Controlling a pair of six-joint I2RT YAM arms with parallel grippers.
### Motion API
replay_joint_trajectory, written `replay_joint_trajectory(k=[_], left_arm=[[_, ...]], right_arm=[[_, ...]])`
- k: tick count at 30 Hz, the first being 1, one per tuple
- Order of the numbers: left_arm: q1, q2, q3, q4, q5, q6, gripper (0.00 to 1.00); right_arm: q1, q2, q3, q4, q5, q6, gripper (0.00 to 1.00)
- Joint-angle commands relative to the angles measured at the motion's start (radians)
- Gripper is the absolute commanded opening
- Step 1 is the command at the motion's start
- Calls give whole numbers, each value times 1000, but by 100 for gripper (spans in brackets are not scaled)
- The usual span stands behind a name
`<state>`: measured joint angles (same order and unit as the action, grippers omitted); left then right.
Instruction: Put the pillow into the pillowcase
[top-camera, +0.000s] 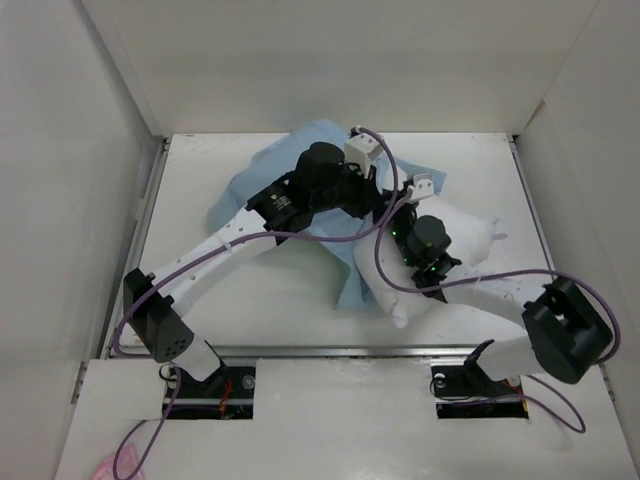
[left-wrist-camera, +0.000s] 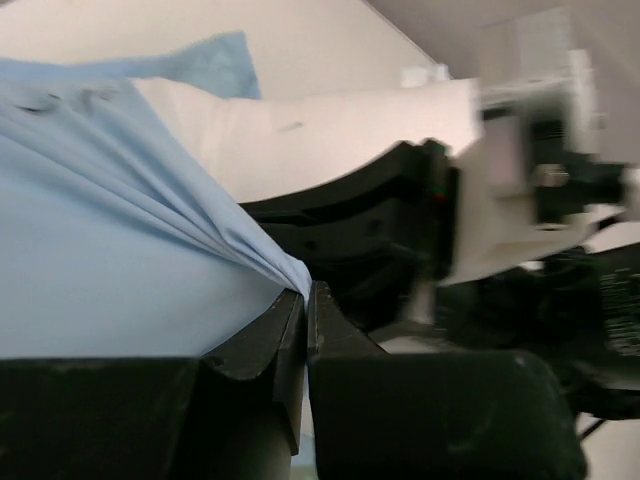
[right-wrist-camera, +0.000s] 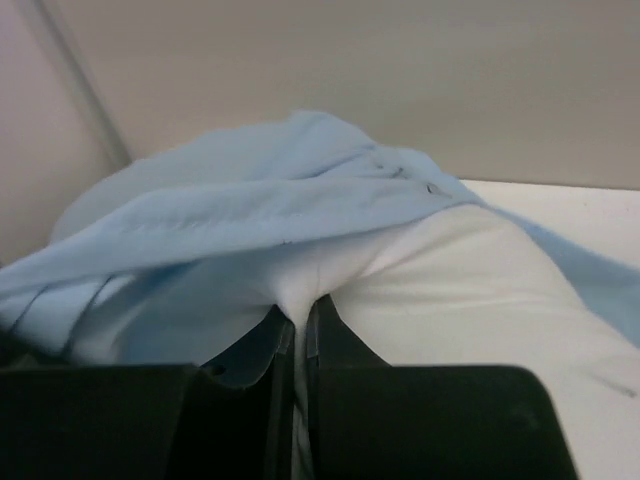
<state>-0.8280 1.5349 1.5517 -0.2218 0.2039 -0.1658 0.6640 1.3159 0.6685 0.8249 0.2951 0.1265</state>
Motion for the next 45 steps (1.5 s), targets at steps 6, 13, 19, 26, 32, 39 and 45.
replay_joint_trajectory(k=[6, 13, 19, 26, 32, 39, 45], left_arm=[[-229, -93, -77, 108, 359, -133, 0], [-278, -261, -315, 79, 191, -259, 0], [-278, -426, -636, 118, -16, -386, 0], [-252, -467, -679, 127, -124, -387, 0], [-230, -432, -622, 68, -270, -386, 5], [-230, -467, -553, -43, -372, -386, 66], [-230, -522, -571, -134, -495, -457, 100]], right_arm=[[97, 244, 22, 710, 488, 99, 0], [97, 292, 74, 763, 688, 126, 0], [69, 266, 23, 446, 463, 323, 3], [60, 310, 23, 297, 245, 323, 33], [60, 139, 98, -149, 187, 269, 89], [49, 2, 302, -830, 268, 266, 98], [-19, -164, 269, -977, 206, 260, 100]])
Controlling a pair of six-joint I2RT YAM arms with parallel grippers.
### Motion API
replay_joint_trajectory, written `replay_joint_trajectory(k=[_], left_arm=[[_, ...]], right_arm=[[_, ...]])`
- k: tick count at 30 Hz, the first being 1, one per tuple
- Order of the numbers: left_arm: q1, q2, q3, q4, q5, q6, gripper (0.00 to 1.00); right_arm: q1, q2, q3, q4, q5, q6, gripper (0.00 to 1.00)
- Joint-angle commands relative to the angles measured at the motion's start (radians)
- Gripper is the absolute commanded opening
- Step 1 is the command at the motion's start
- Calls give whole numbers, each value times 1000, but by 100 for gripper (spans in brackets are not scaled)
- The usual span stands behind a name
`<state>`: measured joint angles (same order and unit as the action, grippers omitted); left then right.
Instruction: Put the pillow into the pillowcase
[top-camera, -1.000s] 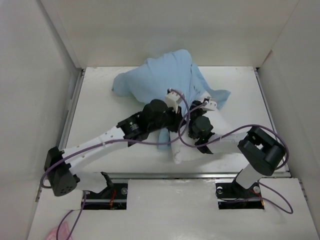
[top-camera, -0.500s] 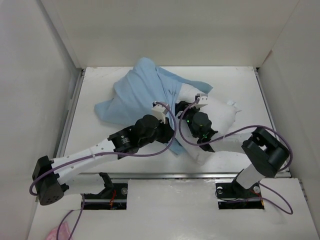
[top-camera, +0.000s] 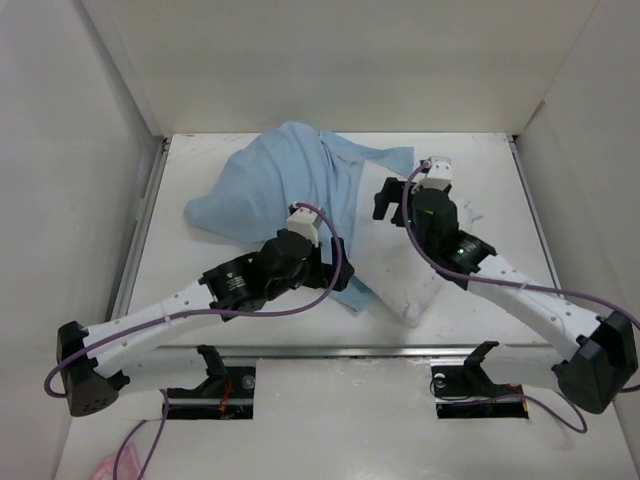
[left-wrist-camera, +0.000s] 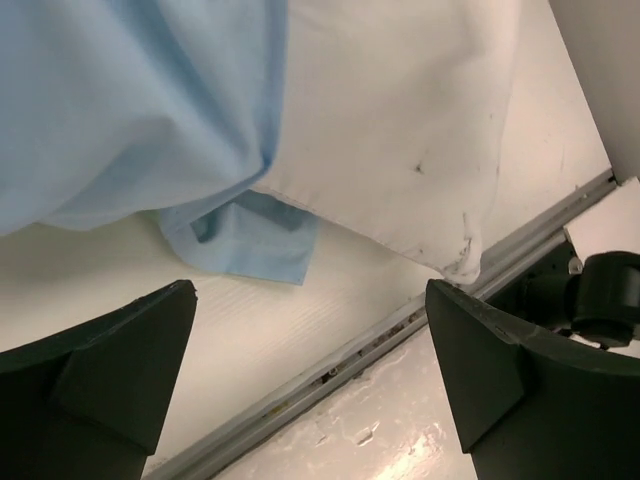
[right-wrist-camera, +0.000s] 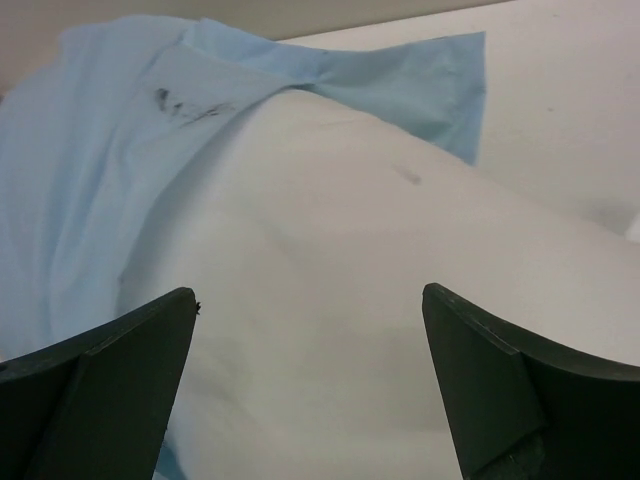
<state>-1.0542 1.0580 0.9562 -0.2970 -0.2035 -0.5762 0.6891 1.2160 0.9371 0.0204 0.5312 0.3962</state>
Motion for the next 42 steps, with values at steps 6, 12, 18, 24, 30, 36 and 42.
replay_joint_trajectory(k=[6, 12, 18, 24, 30, 36, 42], left_arm=[[-4, -32, -109, -59, -110, -177, 100], [-4, 29, -284, 159, -24, -243, 100], [25, 235, -231, 268, -59, -240, 100], [91, 485, -105, 311, -56, -195, 88], [123, 632, -1, 289, -59, -182, 4], [94, 594, 19, 314, 35, -108, 0], [-22, 390, -46, 364, 225, -65, 0]], right_arm=[[-39, -104, 9, -293, -396, -342, 100], [33, 49, 9, -264, -392, -431, 100], [33, 214, 57, -180, -281, -435, 88], [33, 249, 65, -88, -330, -373, 18], [33, 122, -18, 58, -352, -324, 0], [33, 102, -80, 276, -297, -212, 0], [33, 91, -152, 622, -159, -30, 0]])
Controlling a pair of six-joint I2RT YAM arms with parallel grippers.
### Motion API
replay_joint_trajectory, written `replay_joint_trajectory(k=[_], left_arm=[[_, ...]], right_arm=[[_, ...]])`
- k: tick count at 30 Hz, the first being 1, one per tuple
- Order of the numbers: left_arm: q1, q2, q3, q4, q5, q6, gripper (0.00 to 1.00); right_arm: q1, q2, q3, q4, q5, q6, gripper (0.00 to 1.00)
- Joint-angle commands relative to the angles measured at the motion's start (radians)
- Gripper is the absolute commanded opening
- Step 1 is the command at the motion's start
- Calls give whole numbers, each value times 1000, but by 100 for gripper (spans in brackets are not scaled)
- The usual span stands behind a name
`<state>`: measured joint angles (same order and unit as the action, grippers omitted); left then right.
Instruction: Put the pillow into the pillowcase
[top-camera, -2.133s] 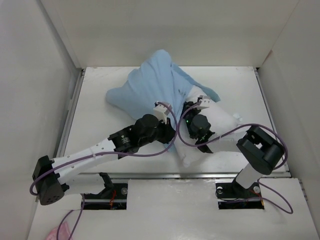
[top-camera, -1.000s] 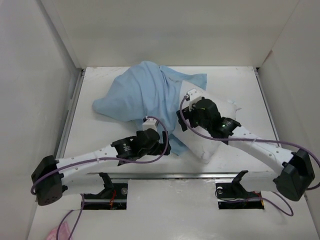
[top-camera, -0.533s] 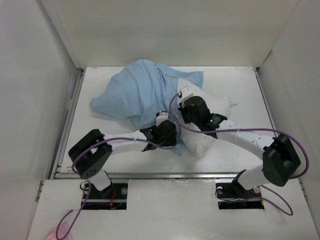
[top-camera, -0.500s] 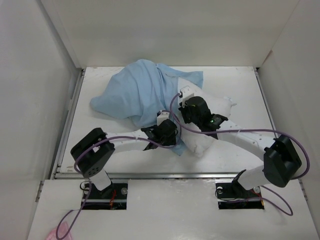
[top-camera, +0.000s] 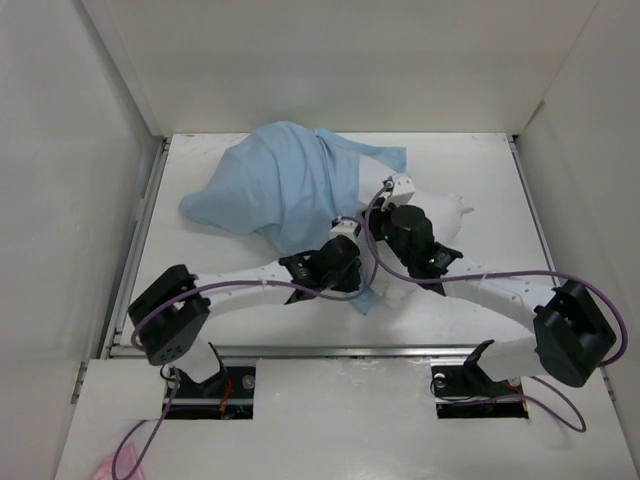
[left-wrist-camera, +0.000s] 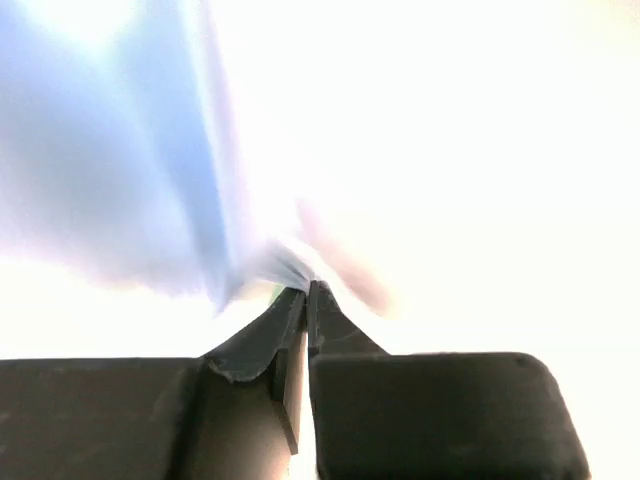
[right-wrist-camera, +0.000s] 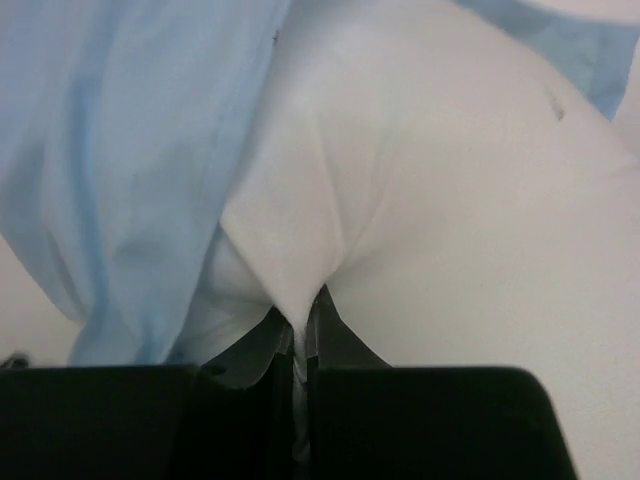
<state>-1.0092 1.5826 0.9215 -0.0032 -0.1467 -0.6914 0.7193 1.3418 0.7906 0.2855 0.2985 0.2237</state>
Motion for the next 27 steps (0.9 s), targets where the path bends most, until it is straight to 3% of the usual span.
replay_joint_trajectory(k=[1, 7, 13, 17, 18, 20, 21, 22, 25, 27], left_arm=[[-80, -154, -21, 84, 241, 50, 0], [-166, -277, -32, 20, 373, 90, 0], [-166, -378, -98, 20, 513, 73, 0], [-175, -412, -92, -68, 411, 62, 0], [-175, -412, -73, -178, 362, 49, 16], [-166, -427, 11, -300, 212, 38, 45], [-166, -437, 40, -386, 172, 38, 73], [-166, -449, 86, -414, 106, 38, 100], [-166, -509, 140, -466, 26, 38, 100], [-166, -538, 181, -484, -56, 50, 100]], right_arm=[[3, -24, -5, 447, 94, 161, 0], [3, 33, -14, 586, 253, 356, 0], [3, 183, -24, 621, 266, 427, 0], [3, 217, -92, 728, 72, 385, 0], [3, 197, -126, 728, 32, 366, 20], [3, 94, -139, 651, -24, 293, 45], [3, 48, -139, 586, -54, 269, 63], [3, -40, -125, 434, -64, 240, 70], [3, -148, -53, 170, -96, 139, 89], [3, -216, -8, 60, -72, 85, 97]])
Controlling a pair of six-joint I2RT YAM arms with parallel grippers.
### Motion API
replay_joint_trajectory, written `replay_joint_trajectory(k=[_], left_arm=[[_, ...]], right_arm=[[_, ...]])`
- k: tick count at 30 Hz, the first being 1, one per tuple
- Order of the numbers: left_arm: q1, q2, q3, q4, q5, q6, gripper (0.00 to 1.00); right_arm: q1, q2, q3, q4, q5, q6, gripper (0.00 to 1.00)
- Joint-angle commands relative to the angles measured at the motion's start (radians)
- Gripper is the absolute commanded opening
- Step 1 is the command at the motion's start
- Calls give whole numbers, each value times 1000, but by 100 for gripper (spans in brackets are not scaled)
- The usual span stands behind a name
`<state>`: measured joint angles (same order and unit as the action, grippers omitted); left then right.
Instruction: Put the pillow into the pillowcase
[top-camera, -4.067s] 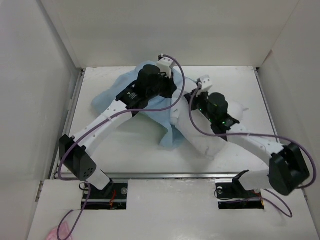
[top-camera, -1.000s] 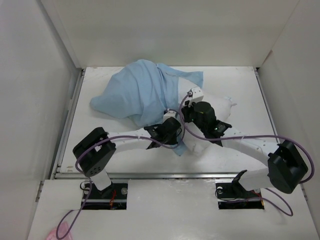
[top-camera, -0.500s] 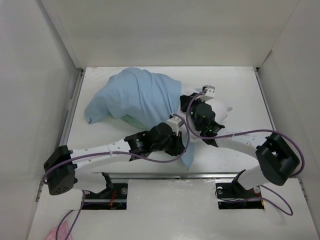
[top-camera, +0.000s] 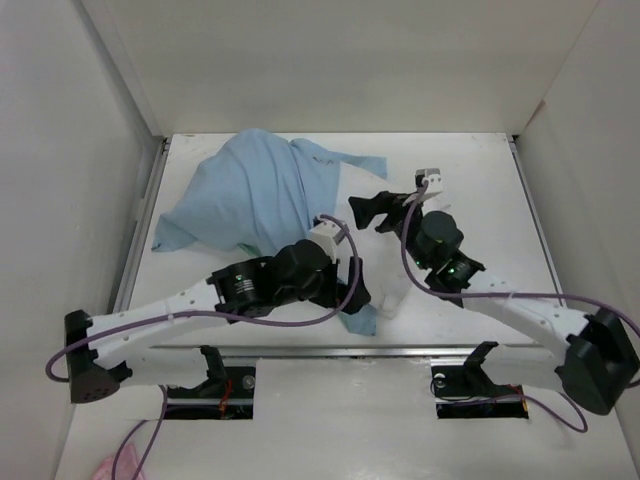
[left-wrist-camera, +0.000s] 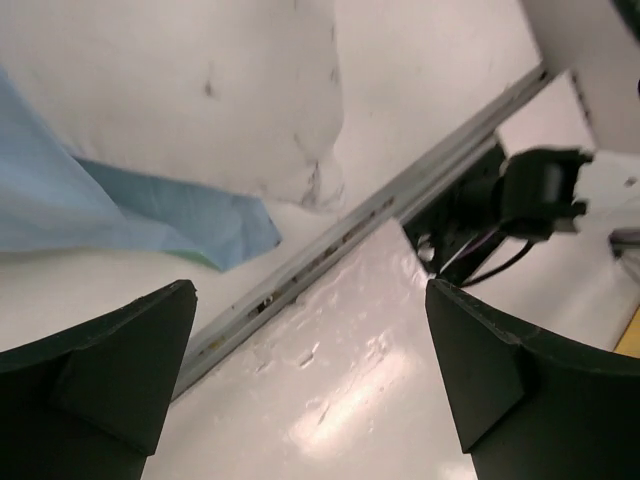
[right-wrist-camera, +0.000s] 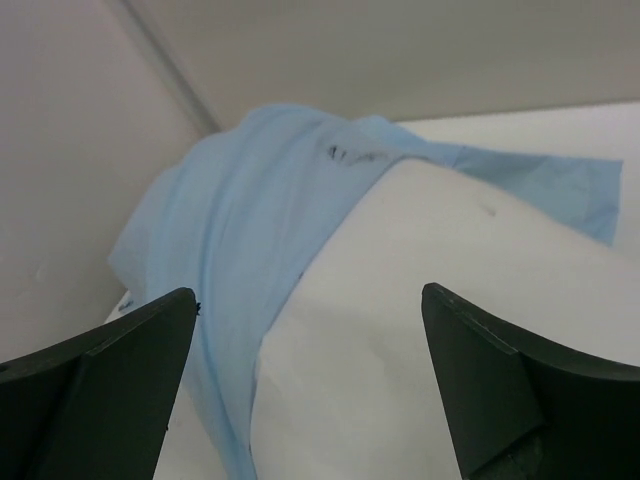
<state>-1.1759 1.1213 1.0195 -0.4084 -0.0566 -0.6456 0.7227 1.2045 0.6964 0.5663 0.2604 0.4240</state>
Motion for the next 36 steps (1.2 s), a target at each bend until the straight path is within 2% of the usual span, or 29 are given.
replay_joint_trajectory(k=[1, 2, 5, 8, 11, 15, 21, 24, 25, 28, 29, 32, 36], left_arm=[[1, -77, 83, -79, -175, 4, 100], [1, -90, 94, -79, -251, 4, 100], [65, -91, 94, -55, -336, -11, 100], [156, -46, 105, -24, -406, -31, 100], [267, 27, 136, 0, -356, -16, 100], [364, 133, 174, 10, -318, -6, 100], [476, 290, 228, 75, -204, 47, 100], [544, 374, 267, 131, -106, 86, 100], [573, 397, 284, 131, -92, 95, 100], [608, 495, 372, 120, -69, 127, 100], [608, 518, 395, 111, -69, 151, 100], [630, 606, 487, 71, -69, 161, 100], [665, 686, 599, 34, -69, 173, 100]], right_arm=[[0, -92, 122, -267, 18, -129, 100], [0, -105, 138, -348, 61, -129, 100], [-45, -82, 175, -443, 155, -107, 100], [-145, -46, 201, -467, 96, -73, 100], [-259, 29, 228, -476, -5, -73, 100], [-339, 160, 307, -476, -18, -109, 100], [-398, 354, 347, -476, -148, -110, 100], [-398, 374, 304, -445, -260, -110, 100], [-398, 374, 258, -433, -361, -110, 100], [-398, 323, 157, -323, -524, -73, 100], [-398, 310, 87, -281, -631, -61, 100], [-398, 276, 5, -140, -819, -24, 100], [-398, 244, -61, -83, -926, -37, 100]])
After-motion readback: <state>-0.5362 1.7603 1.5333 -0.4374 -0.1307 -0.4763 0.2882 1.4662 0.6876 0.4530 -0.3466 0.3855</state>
